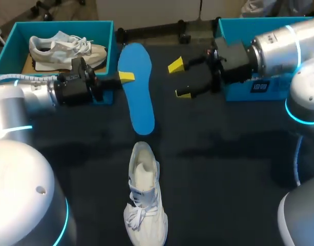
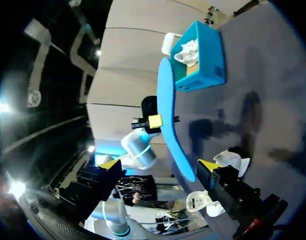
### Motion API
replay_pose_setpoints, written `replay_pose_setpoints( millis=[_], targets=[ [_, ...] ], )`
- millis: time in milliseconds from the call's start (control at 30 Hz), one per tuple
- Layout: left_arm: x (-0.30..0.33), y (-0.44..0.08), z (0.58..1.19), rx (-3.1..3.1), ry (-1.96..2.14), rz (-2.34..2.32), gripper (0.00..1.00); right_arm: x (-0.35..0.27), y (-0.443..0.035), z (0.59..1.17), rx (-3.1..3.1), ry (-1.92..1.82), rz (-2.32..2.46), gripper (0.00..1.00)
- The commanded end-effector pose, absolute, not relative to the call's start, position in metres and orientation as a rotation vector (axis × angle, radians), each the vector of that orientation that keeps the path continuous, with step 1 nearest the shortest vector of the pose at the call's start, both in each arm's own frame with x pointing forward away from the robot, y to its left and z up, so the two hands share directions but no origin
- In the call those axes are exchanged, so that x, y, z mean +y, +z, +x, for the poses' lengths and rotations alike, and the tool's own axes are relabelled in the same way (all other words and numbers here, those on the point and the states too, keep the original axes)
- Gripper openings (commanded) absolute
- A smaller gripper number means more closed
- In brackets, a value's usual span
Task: Take the shoe out of the shoebox, open the shoe tongue, remove and reinsert the insole, then place the shoe into the shoebox
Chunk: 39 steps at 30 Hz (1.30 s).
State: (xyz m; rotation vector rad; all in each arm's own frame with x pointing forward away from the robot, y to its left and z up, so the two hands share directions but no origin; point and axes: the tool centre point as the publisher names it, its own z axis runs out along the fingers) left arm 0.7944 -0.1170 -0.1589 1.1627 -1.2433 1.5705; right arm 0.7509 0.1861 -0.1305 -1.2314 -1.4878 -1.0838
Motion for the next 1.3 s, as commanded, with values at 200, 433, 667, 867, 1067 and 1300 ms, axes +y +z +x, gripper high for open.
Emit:
replay_pose_setpoints(
  millis=[200, 433, 667, 867, 1067, 1300],
  targets=[
    [-0.108, -0.156, 0.783, -1.511, 1.908, 0.891, 0.0, 0.188, -0.133, 0.753, -1.396, -1.135, -1.141, 1.0],
    [-0.109, -0.142, 0.779, -1.782, 2.113, 0.667, 0.0, 0.187, -0.134, 0.755, -1.382, -1.117, -1.154, 1.0],
    [-0.109, -0.123, 0.775, -2.031, 2.32, 0.291, 0.0, 0.187, -0.134, 0.755, -1.382, -1.117, -1.154, 1.0],
    [-0.104, -0.122, 0.777, -2.252, 2.474, -0.151, 0.0, 0.187, -0.134, 0.755, -1.382, -1.117, -1.154, 1.0],
    [-0.099, -0.133, 0.786, -2.492, 2.517, -0.659, 0.0, 0.187, -0.134, 0.755, -1.382, -1.117, -1.154, 1.0],
    [-0.095, -0.13, 0.794, -2.523, 2.498, -1.177, 0.0, 0.187, -0.134, 0.755, -1.382, -1.117, -1.154, 1.0]
  ],
)
